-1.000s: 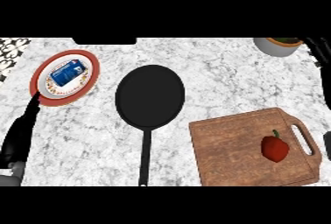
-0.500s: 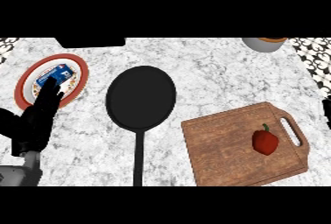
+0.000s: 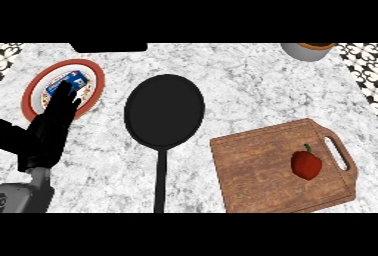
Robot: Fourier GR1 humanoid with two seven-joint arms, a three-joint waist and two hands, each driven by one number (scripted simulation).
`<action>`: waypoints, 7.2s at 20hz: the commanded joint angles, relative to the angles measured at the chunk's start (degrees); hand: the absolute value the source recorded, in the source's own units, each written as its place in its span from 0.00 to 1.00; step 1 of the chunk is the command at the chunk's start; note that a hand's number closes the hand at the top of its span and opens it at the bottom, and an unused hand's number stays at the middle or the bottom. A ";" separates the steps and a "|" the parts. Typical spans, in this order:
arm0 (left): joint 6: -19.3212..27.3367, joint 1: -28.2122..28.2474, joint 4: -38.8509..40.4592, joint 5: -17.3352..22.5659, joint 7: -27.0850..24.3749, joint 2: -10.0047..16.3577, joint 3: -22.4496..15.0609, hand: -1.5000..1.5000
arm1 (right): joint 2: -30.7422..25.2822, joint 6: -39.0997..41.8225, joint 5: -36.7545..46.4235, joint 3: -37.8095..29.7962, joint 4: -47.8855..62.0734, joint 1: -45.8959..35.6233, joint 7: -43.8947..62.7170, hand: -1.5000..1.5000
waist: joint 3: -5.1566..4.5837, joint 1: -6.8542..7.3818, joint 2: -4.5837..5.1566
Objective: Pick the bell pepper from the cutting board and place it in the pan
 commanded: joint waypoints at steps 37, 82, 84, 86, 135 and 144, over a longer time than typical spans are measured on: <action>-4.02 -3.95 0.18 -5.37 4.52 -5.50 3.48 0.50 | -3.08 36.52 29.36 34.23 -5.92 -26.88 50.66 0.00 | 0.03 1.94 0.29; -12.50 -1.79 -0.32 -9.98 4.51 -10.29 11.37 0.50 | 17.00 25.60 55.77 33.04 32.42 -35.08 25.17 1.00 | 0.05 2.26 0.37; -10.10 -1.82 -2.87 -12.06 6.46 -11.91 9.53 0.50 | 18.75 23.60 56.45 32.09 34.61 -35.71 25.08 1.00 | 0.05 2.24 0.34; -9.48 -3.57 0.31 -12.74 6.14 -12.86 9.47 0.50 | 16.95 25.57 55.32 29.95 34.48 -36.78 22.89 1.00 | 0.04 2.03 0.36; -10.92 -6.04 0.62 -13.98 6.15 -13.83 7.17 0.50 | 39.80 -6.93 59.18 57.66 46.95 -89.75 85.81 1.00 | -0.02 5.93 0.66; -10.03 -5.05 1.77 -14.51 3.52 -15.54 7.25 0.50 | 39.81 -20.78 54.08 58.09 58.13 -85.59 73.18 1.00 | -0.02 5.59 1.11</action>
